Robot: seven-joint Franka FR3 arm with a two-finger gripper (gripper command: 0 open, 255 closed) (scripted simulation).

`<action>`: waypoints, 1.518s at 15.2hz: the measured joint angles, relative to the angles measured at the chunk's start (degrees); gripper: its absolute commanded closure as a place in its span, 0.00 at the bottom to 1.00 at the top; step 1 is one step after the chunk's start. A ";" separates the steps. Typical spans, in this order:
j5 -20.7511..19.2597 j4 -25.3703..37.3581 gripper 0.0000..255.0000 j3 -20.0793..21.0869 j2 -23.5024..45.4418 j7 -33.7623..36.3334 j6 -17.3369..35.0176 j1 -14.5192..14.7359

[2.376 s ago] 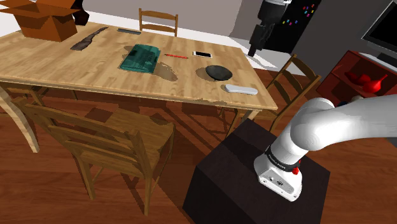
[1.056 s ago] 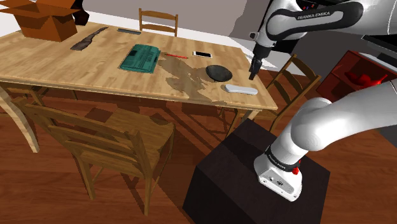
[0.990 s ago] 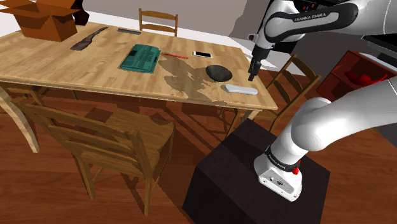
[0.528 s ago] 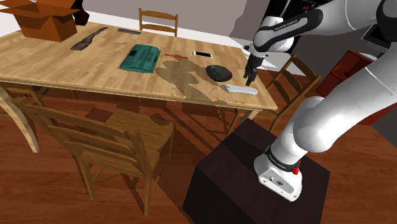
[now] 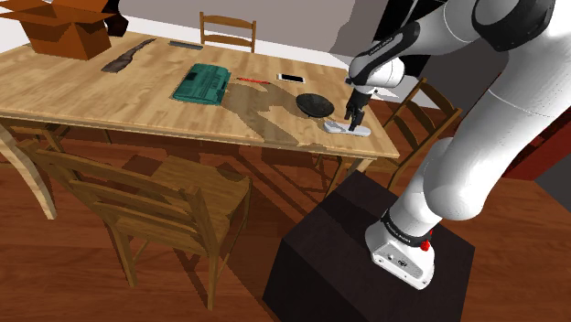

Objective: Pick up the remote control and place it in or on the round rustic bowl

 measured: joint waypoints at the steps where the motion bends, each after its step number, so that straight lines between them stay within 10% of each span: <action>1: 0.81 -0.35 0.00 -0.07 0.69 -0.79 0.78 -0.07; 10: 4.17 -0.69 0.00 0.29 3.41 -3.13 2.82 -0.15; 11: 4.17 -0.69 1.00 0.29 3.41 -3.13 2.82 -0.15; 23: 2.86 -0.49 1.00 0.06 2.36 -2.22 1.98 -0.05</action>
